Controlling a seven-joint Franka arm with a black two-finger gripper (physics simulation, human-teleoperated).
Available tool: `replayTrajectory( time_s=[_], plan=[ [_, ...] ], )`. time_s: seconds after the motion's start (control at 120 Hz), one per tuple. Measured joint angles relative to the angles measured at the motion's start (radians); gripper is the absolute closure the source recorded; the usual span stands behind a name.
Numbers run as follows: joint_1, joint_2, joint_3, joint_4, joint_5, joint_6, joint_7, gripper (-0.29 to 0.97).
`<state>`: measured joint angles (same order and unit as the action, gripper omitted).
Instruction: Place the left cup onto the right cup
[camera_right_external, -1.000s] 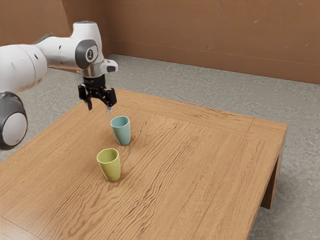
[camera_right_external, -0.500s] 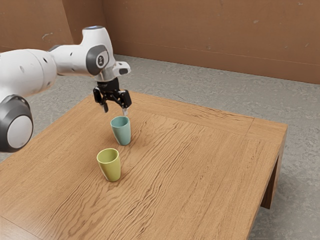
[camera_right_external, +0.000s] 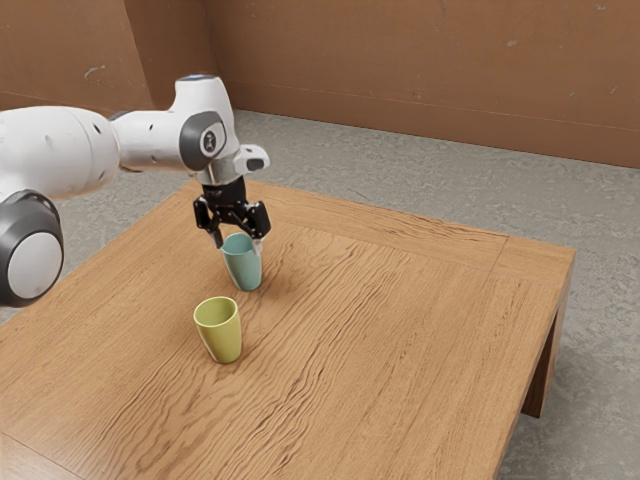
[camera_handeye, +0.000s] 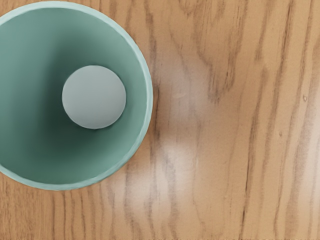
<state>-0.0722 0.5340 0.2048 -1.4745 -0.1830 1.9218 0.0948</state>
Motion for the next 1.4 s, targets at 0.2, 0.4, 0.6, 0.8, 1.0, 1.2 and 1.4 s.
replayTrajectory(
  time_s=[0.2, 0.4, 0.6, 0.8, 1.0, 1.2, 1.4],
  plan=[
    [-0.006, 0.001, -0.003, -0.001, 0.002, 0.023, -0.010, 0.02],
    [-0.009, 0.006, -0.014, 0.010, 0.005, 0.032, -0.017, 0.02],
    [-0.001, 0.025, -0.015, 0.058, 0.013, 0.028, -0.022, 0.02],
    [-0.001, 0.067, -0.015, 0.098, 0.014, 0.024, -0.026, 0.02],
    [0.003, 0.097, -0.015, 0.122, 0.013, 0.026, -0.029, 0.02],
    [0.009, 0.119, -0.015, 0.134, 0.013, 0.030, -0.032, 0.02],
    [0.009, 0.133, -0.015, 0.133, 0.013, 0.034, -0.039, 0.02]
  ],
)
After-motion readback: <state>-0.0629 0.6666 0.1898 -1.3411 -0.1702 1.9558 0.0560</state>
